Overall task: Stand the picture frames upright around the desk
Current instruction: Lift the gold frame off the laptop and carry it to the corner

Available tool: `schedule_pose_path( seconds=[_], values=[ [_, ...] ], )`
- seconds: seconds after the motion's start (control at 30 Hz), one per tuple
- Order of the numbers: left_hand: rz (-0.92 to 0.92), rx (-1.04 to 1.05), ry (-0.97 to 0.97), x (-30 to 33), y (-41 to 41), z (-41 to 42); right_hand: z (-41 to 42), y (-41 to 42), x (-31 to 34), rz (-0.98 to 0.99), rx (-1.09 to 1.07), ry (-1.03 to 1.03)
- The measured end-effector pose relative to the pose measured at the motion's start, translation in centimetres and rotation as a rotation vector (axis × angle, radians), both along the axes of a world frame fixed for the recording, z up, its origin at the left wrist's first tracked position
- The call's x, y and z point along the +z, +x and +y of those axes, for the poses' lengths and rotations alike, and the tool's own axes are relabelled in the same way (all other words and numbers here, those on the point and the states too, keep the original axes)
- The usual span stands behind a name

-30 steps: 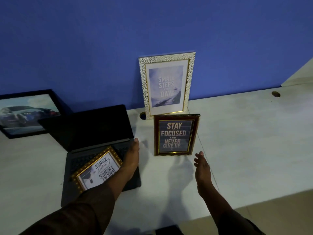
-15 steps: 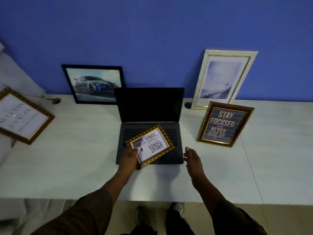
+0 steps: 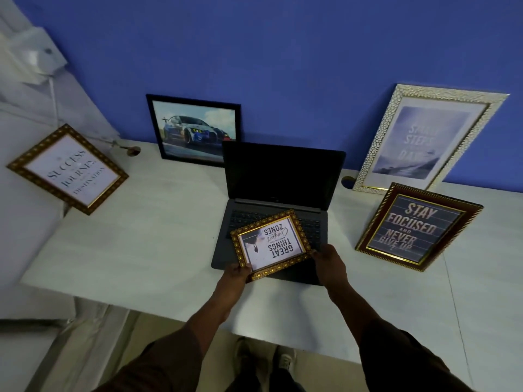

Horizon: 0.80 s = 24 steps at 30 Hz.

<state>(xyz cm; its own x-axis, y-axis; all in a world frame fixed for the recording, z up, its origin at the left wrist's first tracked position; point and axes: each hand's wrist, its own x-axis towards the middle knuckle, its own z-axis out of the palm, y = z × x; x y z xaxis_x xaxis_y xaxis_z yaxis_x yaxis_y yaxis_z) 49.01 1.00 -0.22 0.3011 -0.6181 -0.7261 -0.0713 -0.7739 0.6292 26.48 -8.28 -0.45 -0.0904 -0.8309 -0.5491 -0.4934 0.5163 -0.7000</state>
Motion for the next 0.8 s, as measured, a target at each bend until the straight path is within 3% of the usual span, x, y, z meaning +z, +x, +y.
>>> schedule_pose_path(
  seconds=[0.3,0.5,0.63,0.8],
  values=[
    [0.005,0.072,0.039,-0.3,-2.3,0.0,-2.5,1.1,-1.6,-0.014,0.181,-0.011],
    [-0.041,0.077,0.017,1.8,-2.9,0.8,-2.9,0.3,-0.6,-0.296,0.114,-0.032],
    [-0.214,-0.013,-0.232,6.7,-1.1,-0.2,-3.7,1.5,3.6,-0.362,0.217,-0.159],
    [-0.467,-0.043,-0.438,11.2,3.6,-2.3,-4.2,4.7,9.2,-0.279,0.42,-0.359]
  ],
)
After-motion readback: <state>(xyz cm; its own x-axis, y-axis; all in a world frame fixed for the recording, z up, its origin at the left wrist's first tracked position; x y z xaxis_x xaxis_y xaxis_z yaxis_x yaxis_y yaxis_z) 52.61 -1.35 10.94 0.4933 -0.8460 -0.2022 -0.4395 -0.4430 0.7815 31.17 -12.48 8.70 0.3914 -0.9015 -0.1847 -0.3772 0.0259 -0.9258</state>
